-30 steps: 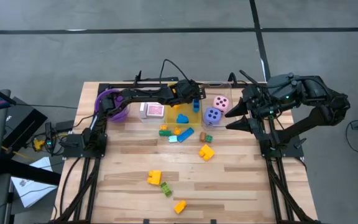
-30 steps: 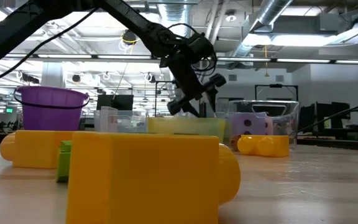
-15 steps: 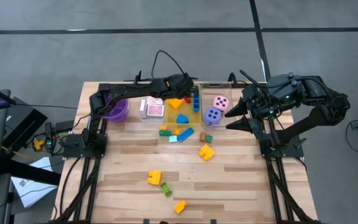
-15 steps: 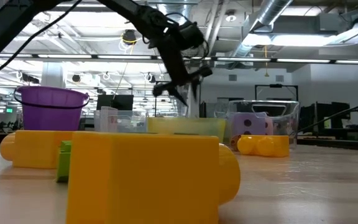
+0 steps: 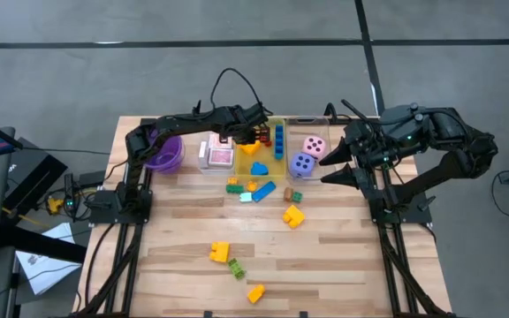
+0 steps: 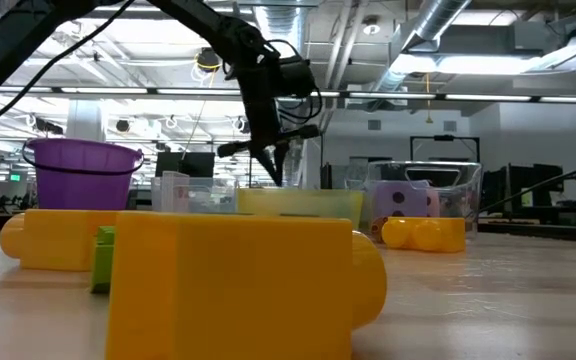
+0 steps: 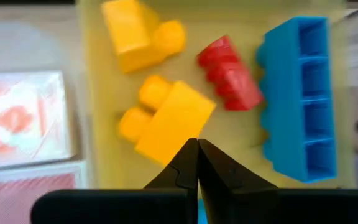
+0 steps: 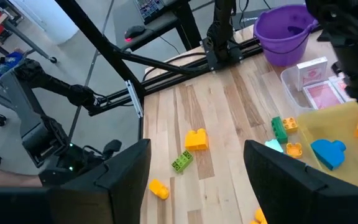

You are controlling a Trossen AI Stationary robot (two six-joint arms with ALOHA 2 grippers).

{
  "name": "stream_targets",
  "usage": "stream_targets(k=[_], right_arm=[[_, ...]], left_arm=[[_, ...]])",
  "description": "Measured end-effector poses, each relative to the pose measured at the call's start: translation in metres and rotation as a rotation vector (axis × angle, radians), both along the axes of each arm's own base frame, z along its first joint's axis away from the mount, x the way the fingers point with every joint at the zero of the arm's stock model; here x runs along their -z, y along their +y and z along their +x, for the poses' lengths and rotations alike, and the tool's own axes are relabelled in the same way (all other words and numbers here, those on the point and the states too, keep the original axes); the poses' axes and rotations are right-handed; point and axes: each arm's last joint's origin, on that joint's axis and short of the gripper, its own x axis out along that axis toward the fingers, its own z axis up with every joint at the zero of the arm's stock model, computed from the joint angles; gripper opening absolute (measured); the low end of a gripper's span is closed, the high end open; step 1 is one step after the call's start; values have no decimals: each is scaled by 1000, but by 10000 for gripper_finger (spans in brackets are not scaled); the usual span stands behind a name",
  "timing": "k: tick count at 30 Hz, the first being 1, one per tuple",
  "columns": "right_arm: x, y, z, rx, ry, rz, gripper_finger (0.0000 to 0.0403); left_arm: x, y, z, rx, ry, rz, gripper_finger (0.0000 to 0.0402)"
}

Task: Pick & Place Toys
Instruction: Adjust the bins

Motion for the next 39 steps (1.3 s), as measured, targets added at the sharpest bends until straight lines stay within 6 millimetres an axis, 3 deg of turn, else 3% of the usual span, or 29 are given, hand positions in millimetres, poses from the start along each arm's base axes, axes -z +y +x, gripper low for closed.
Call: stream_targets(k=[10,39], right_arm=[[0,0,0,-8,-5,-17,250],[0,2,0,-19,-5,-10,250]], left_arm=[[13,-4,-9,-54,70,-56,0],[16,-8,-17,-323,69,-113,0]])
